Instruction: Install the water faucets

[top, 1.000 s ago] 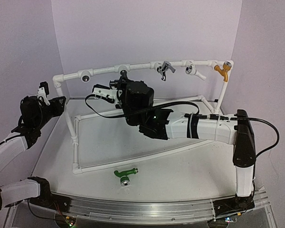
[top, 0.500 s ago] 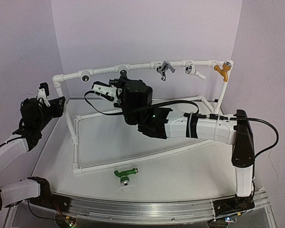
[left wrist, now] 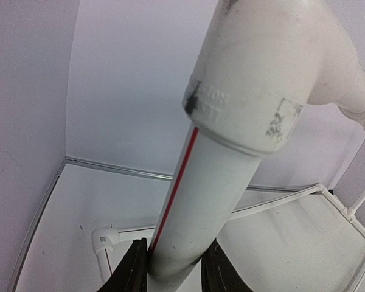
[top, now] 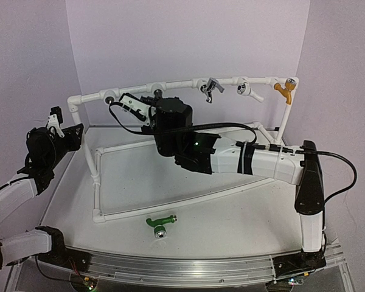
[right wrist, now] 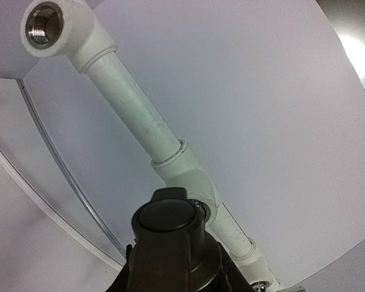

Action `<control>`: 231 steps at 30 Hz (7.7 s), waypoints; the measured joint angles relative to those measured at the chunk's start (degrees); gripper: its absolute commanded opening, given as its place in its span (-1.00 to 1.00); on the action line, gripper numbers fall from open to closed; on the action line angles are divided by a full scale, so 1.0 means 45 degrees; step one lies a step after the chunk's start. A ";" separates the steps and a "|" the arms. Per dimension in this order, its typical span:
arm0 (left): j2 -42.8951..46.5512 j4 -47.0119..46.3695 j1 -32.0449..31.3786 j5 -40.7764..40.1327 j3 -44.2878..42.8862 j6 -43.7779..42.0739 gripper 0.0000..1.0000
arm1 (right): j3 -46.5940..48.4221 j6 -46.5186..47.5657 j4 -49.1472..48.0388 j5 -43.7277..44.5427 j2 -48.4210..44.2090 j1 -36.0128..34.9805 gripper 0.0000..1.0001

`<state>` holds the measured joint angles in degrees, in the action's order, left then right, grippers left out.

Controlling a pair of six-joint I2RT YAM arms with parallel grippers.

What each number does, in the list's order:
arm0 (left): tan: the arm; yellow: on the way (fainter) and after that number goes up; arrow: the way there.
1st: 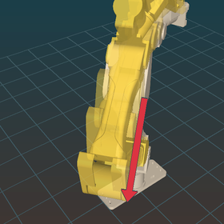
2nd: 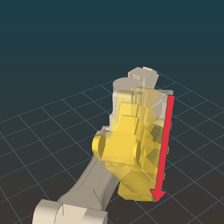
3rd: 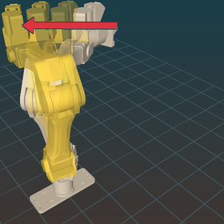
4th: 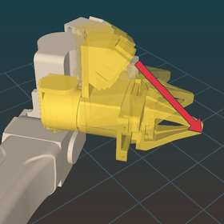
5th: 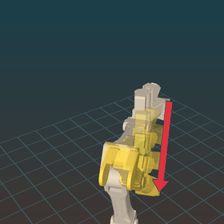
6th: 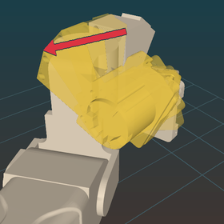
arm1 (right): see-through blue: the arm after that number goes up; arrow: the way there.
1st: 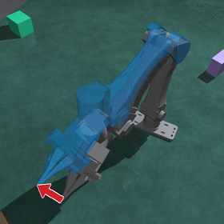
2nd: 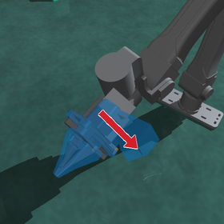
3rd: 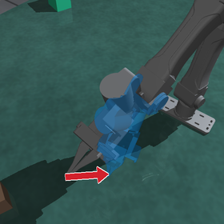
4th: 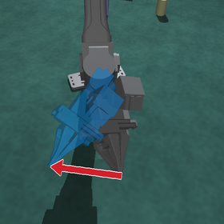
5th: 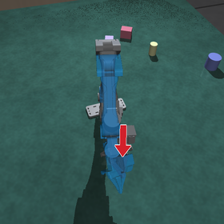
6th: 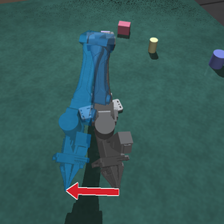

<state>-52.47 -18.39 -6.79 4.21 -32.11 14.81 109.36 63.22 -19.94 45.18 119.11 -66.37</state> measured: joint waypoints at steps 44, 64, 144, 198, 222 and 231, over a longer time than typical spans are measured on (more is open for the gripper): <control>0.1023 -0.0185 -0.0420 -0.0176 0.1034 0.1654 -1.00 | -0.1364 -1.3898 -0.0142 -0.1000 -0.1093 0.0511 -1.00; 0.0797 0.2741 -0.0685 -0.0045 -0.0748 0.3496 0.22 | -0.2580 -2.0462 -0.0049 -0.3061 -0.2030 0.1170 -1.00; 0.1666 0.5788 -0.0675 -0.0075 -0.1688 0.3725 0.87 | -0.9825 -1.5806 0.3631 -0.6983 -0.8474 -0.0359 0.91; 0.1767 0.5794 -0.0675 -0.0196 -0.1663 0.3356 0.92 | -0.4643 0.8571 -0.1595 -0.1660 -0.2792 0.0266 0.03; 0.2103 0.5859 -0.0675 -0.0191 -0.1667 0.3356 0.92 | -0.3125 0.7848 -0.3086 -0.0832 -0.1329 0.0530 -1.00; 0.2163 0.5994 -0.0675 -0.0148 -0.1663 0.3366 0.92 | -0.1700 0.4977 -0.2122 -0.0132 -0.0627 0.0502 -1.00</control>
<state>-42.73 8.58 -9.82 3.55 -39.59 29.95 101.71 85.62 -29.49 44.58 116.29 -64.11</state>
